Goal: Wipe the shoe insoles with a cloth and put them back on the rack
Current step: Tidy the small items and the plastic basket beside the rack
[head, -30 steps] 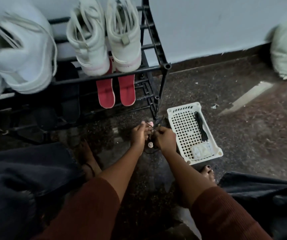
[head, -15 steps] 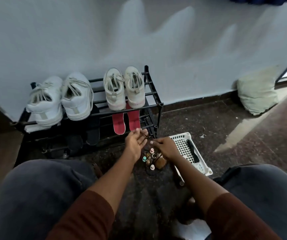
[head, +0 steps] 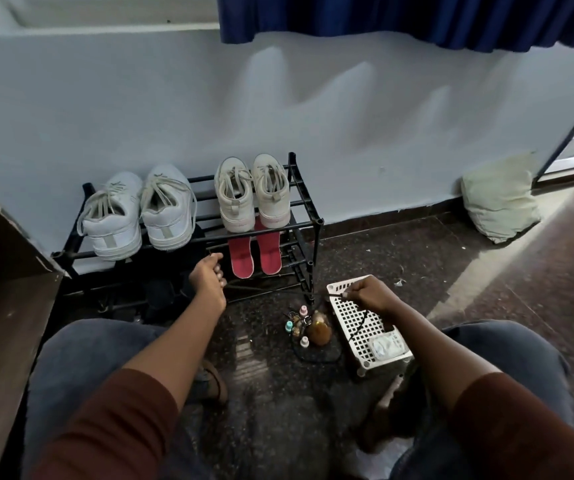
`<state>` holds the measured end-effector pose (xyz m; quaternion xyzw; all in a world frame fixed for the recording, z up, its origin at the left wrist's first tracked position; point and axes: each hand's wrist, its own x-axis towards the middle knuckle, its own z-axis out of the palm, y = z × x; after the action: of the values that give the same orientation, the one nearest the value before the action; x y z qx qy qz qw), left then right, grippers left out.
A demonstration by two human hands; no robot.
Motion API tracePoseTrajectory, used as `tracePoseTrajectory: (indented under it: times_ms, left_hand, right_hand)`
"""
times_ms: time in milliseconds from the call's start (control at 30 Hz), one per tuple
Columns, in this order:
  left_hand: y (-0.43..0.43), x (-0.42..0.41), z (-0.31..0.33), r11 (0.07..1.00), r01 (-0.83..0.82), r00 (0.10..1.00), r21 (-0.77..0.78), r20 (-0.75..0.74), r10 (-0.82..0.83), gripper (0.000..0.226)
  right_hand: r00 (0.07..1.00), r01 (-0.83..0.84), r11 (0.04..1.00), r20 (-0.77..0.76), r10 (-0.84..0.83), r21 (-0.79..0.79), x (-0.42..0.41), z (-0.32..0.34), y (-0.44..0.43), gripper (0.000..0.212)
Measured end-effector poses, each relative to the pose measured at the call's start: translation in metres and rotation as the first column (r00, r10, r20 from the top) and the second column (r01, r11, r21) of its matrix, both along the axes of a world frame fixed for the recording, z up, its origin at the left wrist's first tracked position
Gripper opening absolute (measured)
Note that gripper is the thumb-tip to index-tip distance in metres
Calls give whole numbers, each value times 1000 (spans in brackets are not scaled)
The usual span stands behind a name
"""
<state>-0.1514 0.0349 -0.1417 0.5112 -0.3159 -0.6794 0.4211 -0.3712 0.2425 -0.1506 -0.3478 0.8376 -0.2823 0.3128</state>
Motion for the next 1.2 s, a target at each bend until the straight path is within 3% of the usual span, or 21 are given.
tracePoseTrajectory:
  times_ms: [133,300,400,500,600,800,1067,1200]
  left_hand:
    - [9,7,-8,984,135,968,-116,227,-106,26]
    - [23,-5,-25,916,378,895,-135,305,-324,24]
    - [41,-16,-32,793,597,764,-118,384,-518,17]
    - [59,-30,-44,672,734,645,-101,412,-643,34]
    - [68,-41,-54,622,779,607,-87,359,-709,42]
    - [68,-45,-59,621,783,572,-41,441,-691,41]
    - [65,-47,-67,552,834,495,-9,452,-742,46]
    - [65,-44,-69,594,804,535,-20,461,-708,41]
  right_hand:
    - [998,-33,999,-56,32,-11,2,4,-6,29]
    - [994,-78,995,-85,72,-62,12,-2,-15,12]
    - [993,-100,992,-71,94,-83,18,-5,-17,9]
    - [988,-150,983,-55,145,-106,26,-6,-23,11]
    - [978,-204,976,-69,199,-80,31,-12,-30,11]
    - [969,-245,967,-55,242,-70,41,-22,-40,13]
    - [983,-165,980,61,173,-113,43,-28,-42,8]
    - [982,-147,985,103,155,-86,42,-31,-41,9]
